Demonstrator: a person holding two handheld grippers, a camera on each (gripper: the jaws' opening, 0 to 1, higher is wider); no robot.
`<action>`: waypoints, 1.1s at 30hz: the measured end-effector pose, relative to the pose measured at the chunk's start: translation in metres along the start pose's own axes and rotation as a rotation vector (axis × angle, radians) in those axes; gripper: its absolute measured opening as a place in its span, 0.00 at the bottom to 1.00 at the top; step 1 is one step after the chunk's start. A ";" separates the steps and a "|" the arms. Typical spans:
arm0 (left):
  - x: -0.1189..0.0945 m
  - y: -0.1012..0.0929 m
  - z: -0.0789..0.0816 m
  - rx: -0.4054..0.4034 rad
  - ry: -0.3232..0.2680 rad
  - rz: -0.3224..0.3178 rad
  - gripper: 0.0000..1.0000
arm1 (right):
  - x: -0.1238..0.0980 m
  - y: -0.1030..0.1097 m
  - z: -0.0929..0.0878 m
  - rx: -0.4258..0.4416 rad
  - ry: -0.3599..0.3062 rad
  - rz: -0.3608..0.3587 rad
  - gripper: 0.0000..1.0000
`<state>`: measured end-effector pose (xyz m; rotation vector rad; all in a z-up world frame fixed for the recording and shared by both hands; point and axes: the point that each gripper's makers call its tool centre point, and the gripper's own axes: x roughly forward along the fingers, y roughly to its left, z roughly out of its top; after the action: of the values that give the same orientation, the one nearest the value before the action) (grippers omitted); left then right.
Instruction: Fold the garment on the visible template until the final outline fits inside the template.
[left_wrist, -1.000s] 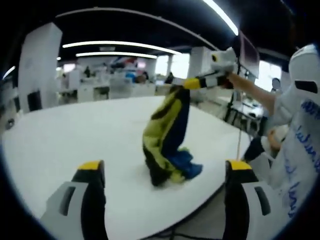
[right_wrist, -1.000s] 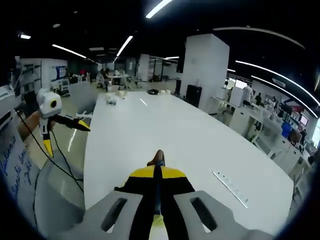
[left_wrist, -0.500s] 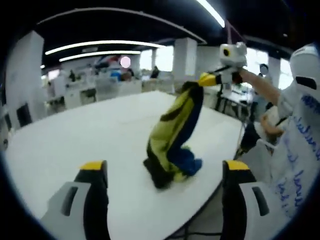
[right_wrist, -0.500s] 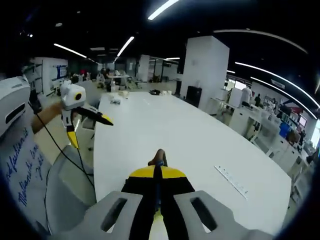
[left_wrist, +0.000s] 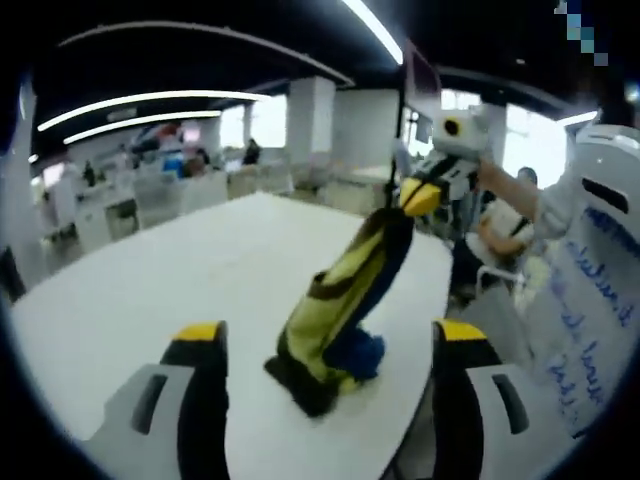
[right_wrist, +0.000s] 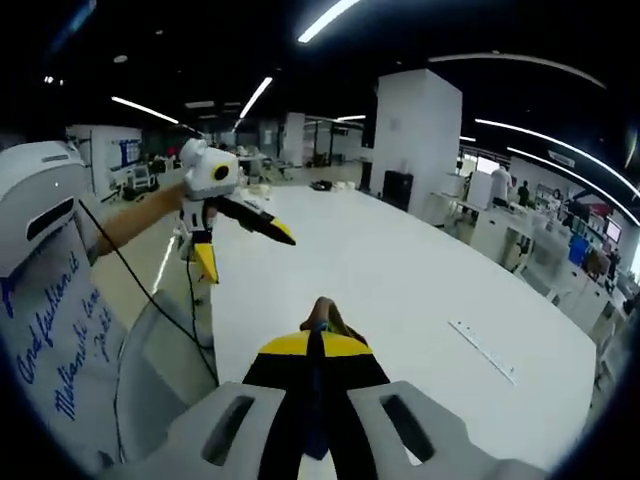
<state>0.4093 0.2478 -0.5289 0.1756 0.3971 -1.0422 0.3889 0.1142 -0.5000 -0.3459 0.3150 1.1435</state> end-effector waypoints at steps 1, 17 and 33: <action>0.003 -0.001 0.001 0.005 0.010 -0.022 0.77 | 0.000 0.002 0.000 0.001 0.000 0.004 0.01; 0.053 0.014 0.018 0.026 0.130 -0.228 0.45 | 0.003 0.033 -0.017 0.025 0.015 0.069 0.01; 0.108 0.035 0.001 0.068 0.339 -0.324 0.29 | -0.003 0.037 -0.032 0.047 0.040 0.076 0.01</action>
<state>0.4880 0.1781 -0.5730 0.3598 0.7135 -1.3500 0.3518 0.1121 -0.5321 -0.3178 0.3921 1.2031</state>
